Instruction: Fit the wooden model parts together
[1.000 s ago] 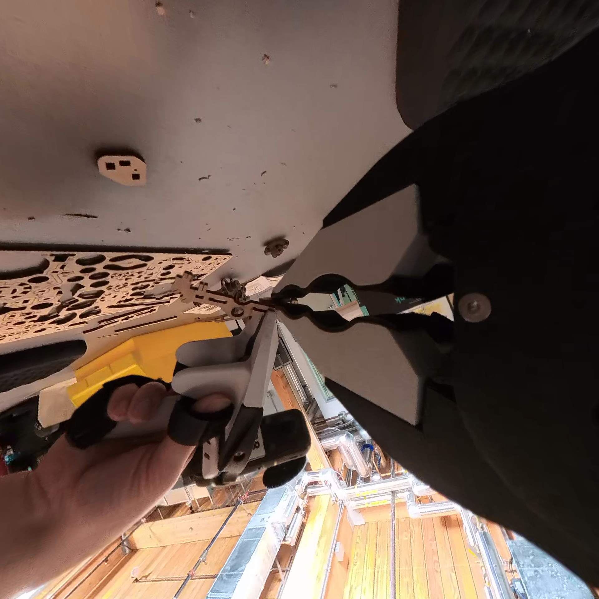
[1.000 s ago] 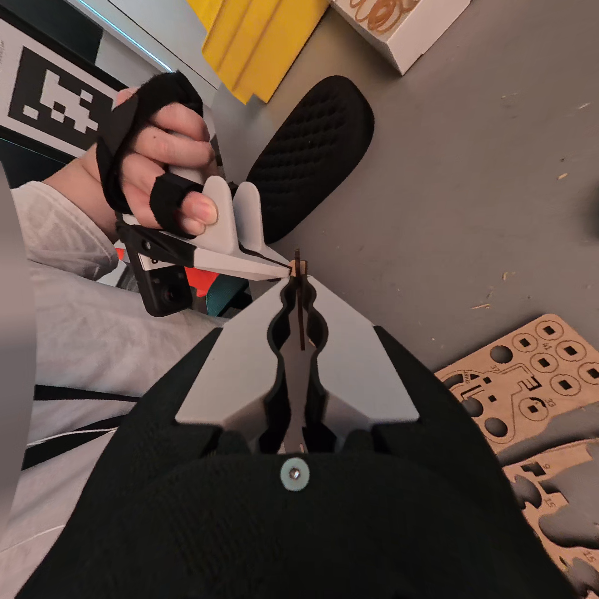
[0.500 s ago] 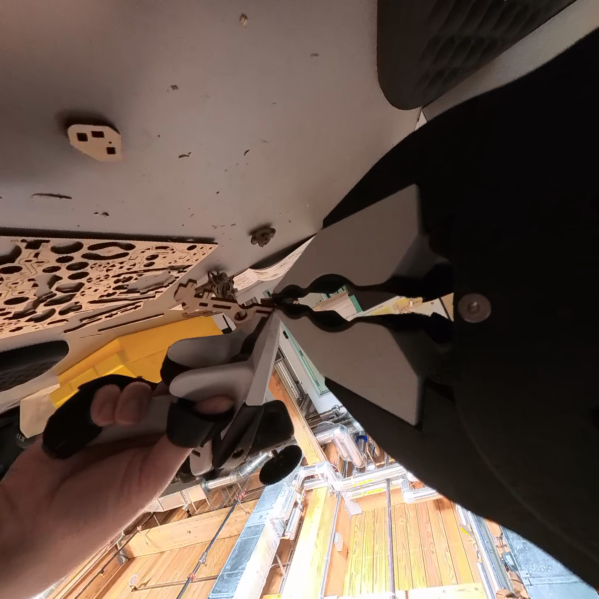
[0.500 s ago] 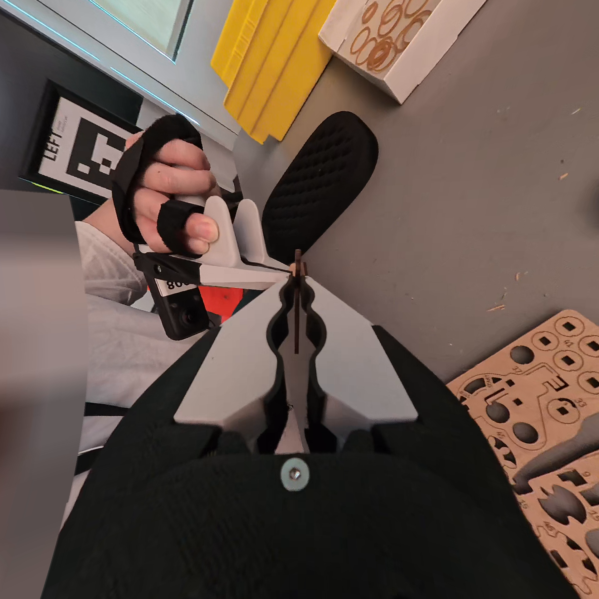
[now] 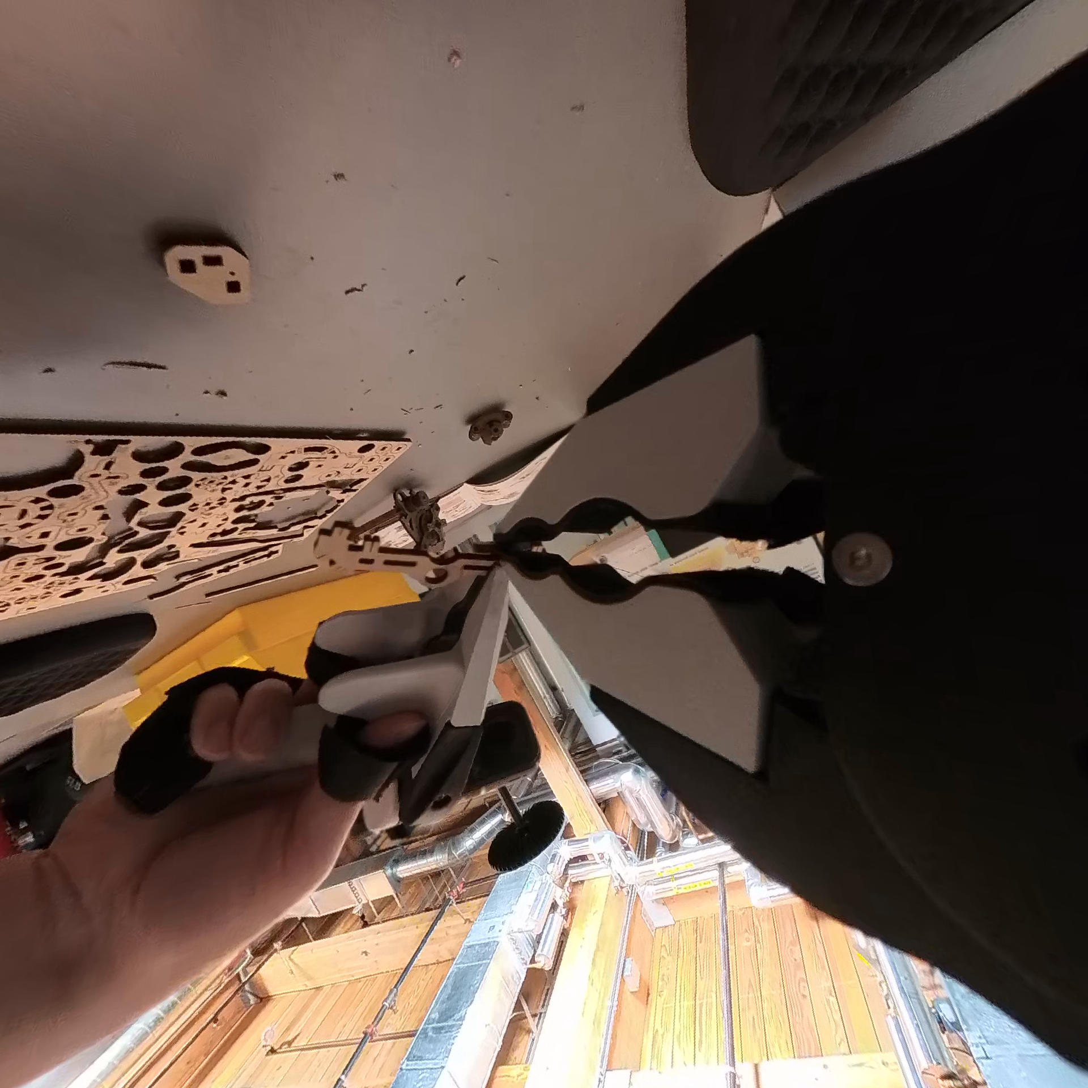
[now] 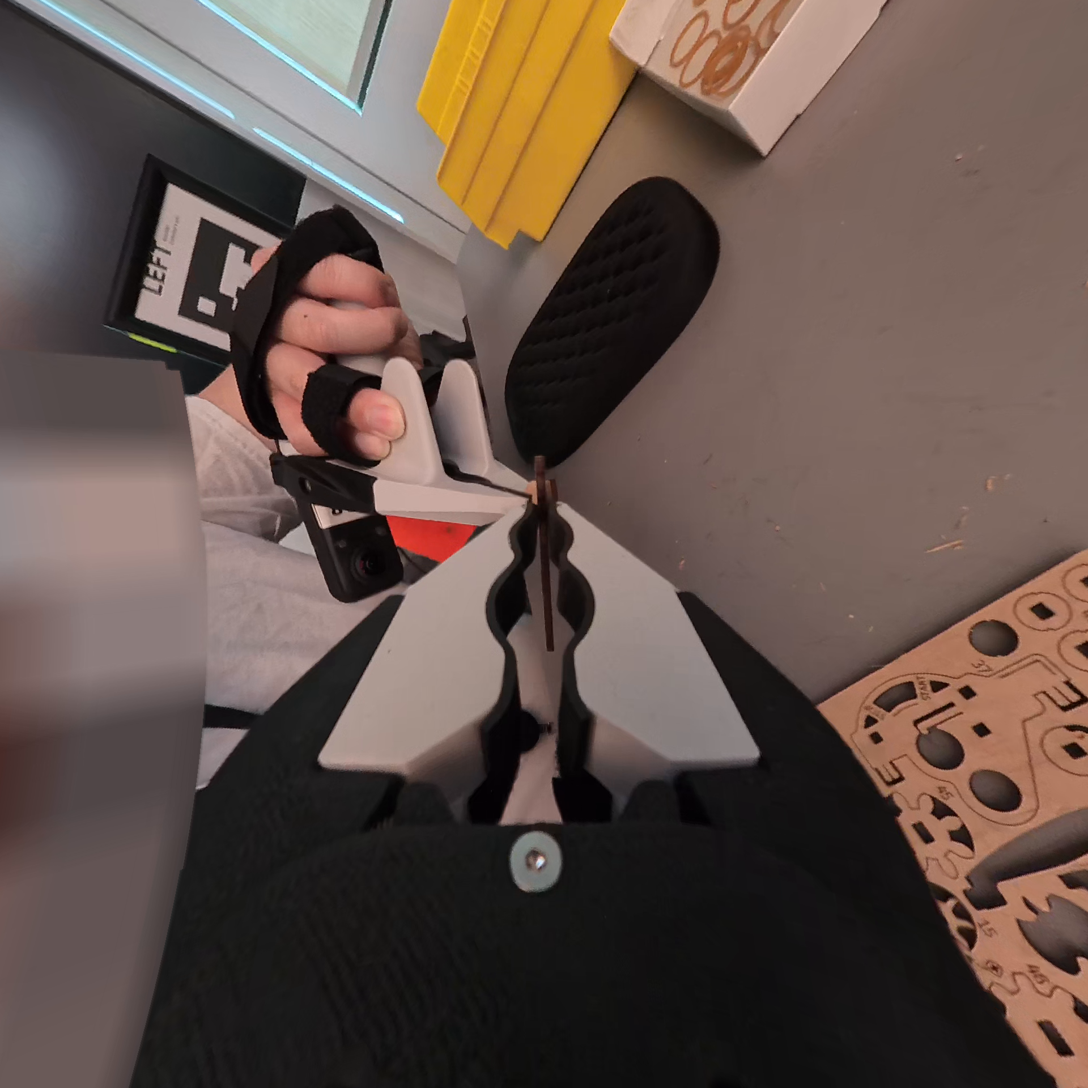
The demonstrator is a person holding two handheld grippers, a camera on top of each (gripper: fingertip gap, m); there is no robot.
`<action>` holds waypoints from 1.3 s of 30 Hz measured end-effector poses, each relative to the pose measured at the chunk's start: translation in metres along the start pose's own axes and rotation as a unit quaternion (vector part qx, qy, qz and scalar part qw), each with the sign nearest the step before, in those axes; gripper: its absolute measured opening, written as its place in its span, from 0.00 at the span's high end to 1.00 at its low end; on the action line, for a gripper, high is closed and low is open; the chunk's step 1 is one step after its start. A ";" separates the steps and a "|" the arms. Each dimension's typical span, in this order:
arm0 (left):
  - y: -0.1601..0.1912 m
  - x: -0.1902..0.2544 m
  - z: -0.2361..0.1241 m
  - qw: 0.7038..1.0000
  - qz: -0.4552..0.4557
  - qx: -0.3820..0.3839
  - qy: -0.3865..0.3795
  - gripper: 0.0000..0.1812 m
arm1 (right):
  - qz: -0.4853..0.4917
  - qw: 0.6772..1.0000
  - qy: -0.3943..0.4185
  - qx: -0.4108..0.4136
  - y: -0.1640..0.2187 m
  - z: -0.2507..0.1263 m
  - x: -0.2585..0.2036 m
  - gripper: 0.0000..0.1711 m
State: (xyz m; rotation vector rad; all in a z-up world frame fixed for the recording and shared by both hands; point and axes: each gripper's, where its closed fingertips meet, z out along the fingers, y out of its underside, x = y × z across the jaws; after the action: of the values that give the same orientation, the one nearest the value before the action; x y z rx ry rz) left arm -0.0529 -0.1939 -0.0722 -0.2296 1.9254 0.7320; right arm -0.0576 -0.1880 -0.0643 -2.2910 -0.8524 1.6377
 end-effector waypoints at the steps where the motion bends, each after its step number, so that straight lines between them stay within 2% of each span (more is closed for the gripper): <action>1: -0.002 0.000 0.000 1.000 0.001 0.005 0.001 1.00 | -0.005 1.000 0.003 -0.009 0.002 0.000 0.000 1.00; 11: -0.012 0.002 -0.003 0.999 0.016 0.037 0.014 1.00 | -0.036 0.992 0.039 -0.110 0.015 0.002 -0.001 0.99; 31: -0.008 0.006 -0.007 0.989 0.126 0.054 0.054 0.99 | -0.093 0.971 0.126 -0.180 0.014 0.008 0.001 0.99; 39: -0.005 0.007 -0.009 0.983 0.164 0.052 0.059 0.99 | -0.061 0.978 0.105 -0.170 0.012 0.009 0.001 0.99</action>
State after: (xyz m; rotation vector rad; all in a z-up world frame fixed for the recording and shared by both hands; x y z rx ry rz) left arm -0.0604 -0.2017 -0.0777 0.1149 2.1361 0.8447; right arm -0.0618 -0.1990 -0.0742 -2.5144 -1.2735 1.2506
